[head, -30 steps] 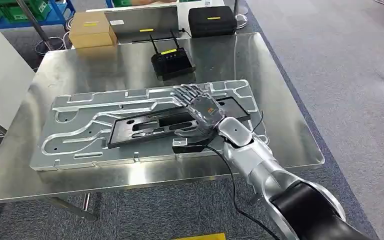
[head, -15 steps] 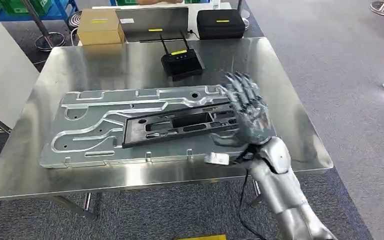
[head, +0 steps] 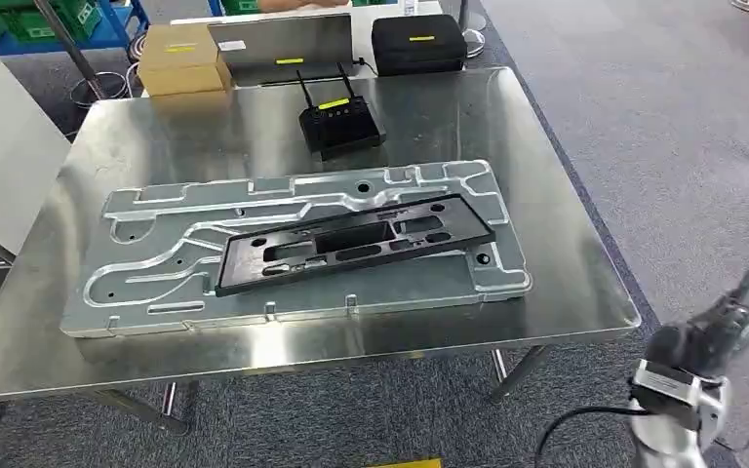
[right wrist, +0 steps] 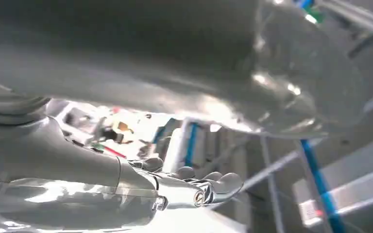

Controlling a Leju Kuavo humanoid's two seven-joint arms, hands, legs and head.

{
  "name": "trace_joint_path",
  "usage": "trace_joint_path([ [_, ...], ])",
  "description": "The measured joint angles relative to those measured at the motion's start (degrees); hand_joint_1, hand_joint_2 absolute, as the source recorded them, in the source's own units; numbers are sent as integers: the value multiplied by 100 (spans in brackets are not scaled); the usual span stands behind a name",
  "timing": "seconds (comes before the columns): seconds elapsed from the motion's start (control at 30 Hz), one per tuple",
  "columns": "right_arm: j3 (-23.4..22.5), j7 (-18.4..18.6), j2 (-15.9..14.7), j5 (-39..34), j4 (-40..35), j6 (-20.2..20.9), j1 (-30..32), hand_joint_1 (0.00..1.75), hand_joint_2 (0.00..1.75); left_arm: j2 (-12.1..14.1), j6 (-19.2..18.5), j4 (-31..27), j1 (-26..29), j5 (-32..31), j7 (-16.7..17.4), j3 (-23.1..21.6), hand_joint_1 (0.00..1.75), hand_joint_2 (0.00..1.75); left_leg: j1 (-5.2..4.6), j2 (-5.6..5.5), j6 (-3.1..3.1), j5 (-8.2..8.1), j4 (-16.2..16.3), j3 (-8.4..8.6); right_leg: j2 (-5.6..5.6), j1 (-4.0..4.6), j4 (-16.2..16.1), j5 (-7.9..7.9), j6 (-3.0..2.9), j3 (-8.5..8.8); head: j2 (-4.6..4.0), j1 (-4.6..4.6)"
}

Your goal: Take the parts from the cabinet and place them on the table.

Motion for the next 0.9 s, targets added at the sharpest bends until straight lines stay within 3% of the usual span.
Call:
trace_joint_path([
  [0.03,-249,0,9,-74,-30,90,198,0,0,-13,0,0,7,0,2,0,0,0,2,1,-3,-56,216,-65,-3,3,5,0,0,-9,0,0],
  [0.07,-551,0,55,-140,-50,217,364,0,0,-31,0,0,8,0,11,0,0,0,2,2,6,34,120,14,-5,8,8,1,1,-15,0,0],
  [0.1,-830,0,117,-207,-70,340,502,0,0,-44,11,0,7,-2,37,0,0,0,1,2,29,220,-220,215,-4,14,10,2,3,-15,0,-2],
  [0.17,-1357,0,262,-310,-74,585,764,0,0,-52,33,0,2,-2,59,0,0,0,-20,-5,125,672,-1347,871,0,28,10,11,16,4,0,0],
  [0.2,-1569,-2,330,-310,-74,701,852,0,0,-37,39,0,-5,-2,87,6,0,0,-58,-8,187,645,-1700,1029,1,28,14,21,34,6,0,0],
  [0.27,-1934,-2,446,-266,-10,831,915,0,0,-50,70,0,-18,0,109,7,0,0,-99,4,203,736,-1687,1001,11,14,15,68,108,-11,0,-2],
  [0.33,-2184,-2,511,-229,133,898,923,0,0,-48,77,0,-29,0,109,7,0,0,-118,4,268,793,-1711,994,13,-7,-20,124,189,2,0,0],
  [0.37,-2290,-2,527,-190,217,896,915,0,0,-55,76,0,-27,0,107,7,0,0,-49,27,305,895,-1798,979,25,7,9,93,228,-15,0,0],
  [0.4,-2414,-2,544,-135,345,887,913,0,0,-63,74,0,-41,0,105,7,0,0,-56,46,353,949,-1817,940,46,-12,135,-113,245,-84,0,0],
  [0.47,-2630,0,570,-51,581,946,874,0,0,-74,72,0,-39,0,105,7,0,0,-61,46,389,1044,-1812,795,55,-32,918,-781,281,-365,0,0],
  [0.5,-2715,0,590,26,703,985,853,0,0,-83,74,0,-36,0,107,7,0,0,-65,46,386,1089,-1808,727,55,-38,1349,-1017,304,-493,0,0],
  [0.53,-2801,-2,608,103,831,1021,829,0,0,-85,74,0,-35,0,116,7,0,0,-66,47,378,1135,-1793,669,55,-41,1661,-1110,322,-560,0,0],
  [0.57,-2893,0,623,206,978,1088,799,0,0,-92,85,0,-37,0,136,7,0,0,-64,48,367,1181,-1774,590,54,-49,1715,-1031,337,-497,0,0],
  [0.6,-2979,0,638,333,1131,1174,746,0,0,-98,103,0,-37,0,160,7,0,0,-59,48,349,1217,-1751,523,54,-61,1492,-828,350,-298,0,0],
  [0.67,-3190,0,653,597,1581,1320,596,0,0,-122,135,0,-46,0,197,7,0,0,-43,51,303,1265,-1671,396,50,-93,503,-440,367,377,0,0],
  [0.7,-3284,-2,660,653,1761,1357,551,0,0,-127,142,0,-61,0,203,7,0,0,-48,49,276,1286,-1604,341,51,-111,-12,-561,362,684,0,0],
  [0.73,-3353,0,667,700,1933,1368,502,0,0,-133,166,0,-61,0,208,7,0,0,-66,36,245,1309,-1572,303,72,-43,-99,-569,301,747,0,-2],
  [0.83,-3553,0,671,914,2570,1445,378,0,0,-149,184,0,-48,0,184,7,0,0,-53,28,133,1421,-1584,292,77,-28,-68,-503,180,649,0,-2],
  [0.87,-3625,0,671,1026,2907,1471,309,0,0,-151,181,4,-23,-2,170,7,0,0,-43,17,97,1429,-1568,268,65,-55,-108,-423,113,603,0,0],
  [0.9,-3714,0,651,1089,3236,1486,252,0,0,-159,181,4,-19,-2,153,7,0,0,-19,21,71,1220,-1459,209,52,-54,-107,-367,77,548,0,-4],
])
